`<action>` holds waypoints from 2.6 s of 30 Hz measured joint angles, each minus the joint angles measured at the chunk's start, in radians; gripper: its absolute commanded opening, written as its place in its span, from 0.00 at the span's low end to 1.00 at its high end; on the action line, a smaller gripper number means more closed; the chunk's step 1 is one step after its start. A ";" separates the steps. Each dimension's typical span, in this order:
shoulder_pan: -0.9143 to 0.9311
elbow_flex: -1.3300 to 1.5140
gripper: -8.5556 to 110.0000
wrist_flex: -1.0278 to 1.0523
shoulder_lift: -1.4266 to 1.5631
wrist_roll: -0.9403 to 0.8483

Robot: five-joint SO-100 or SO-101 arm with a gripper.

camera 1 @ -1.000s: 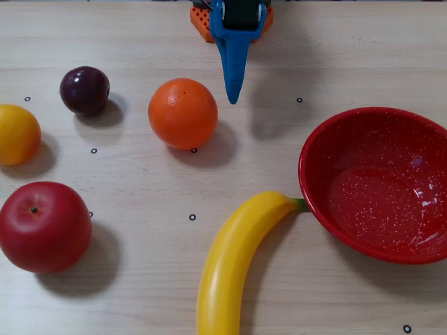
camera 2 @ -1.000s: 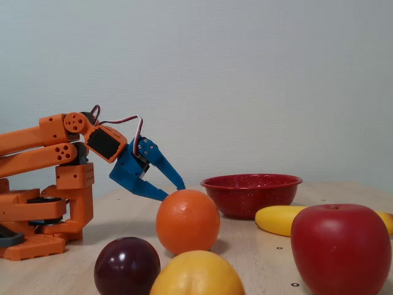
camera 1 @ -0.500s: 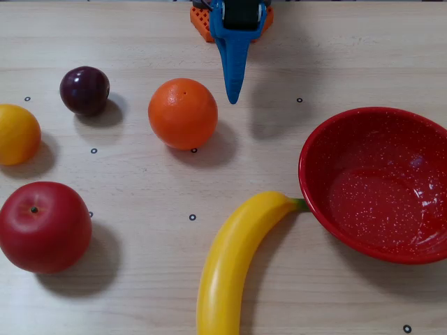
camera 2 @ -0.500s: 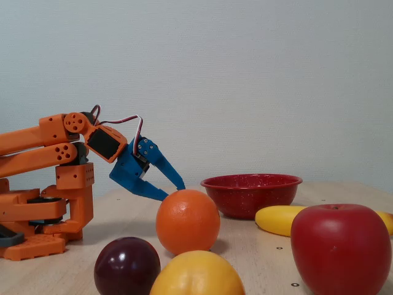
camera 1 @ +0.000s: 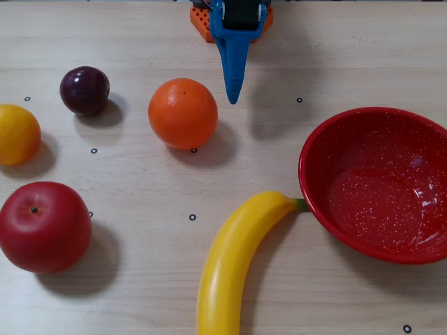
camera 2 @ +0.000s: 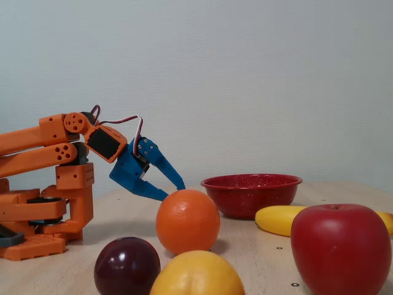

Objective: Put peach in the red bowl.

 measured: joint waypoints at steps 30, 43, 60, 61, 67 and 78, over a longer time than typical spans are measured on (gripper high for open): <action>0.000 0.000 0.07 0.000 0.000 -0.002; 0.000 0.000 0.07 0.000 0.000 -0.002; 0.000 -0.037 0.07 0.000 -0.058 -0.060; 0.000 -0.061 0.07 0.002 -0.075 -0.060; 0.000 -0.124 0.07 0.055 -0.153 -0.103; -0.005 -0.430 0.07 0.273 -0.256 -0.118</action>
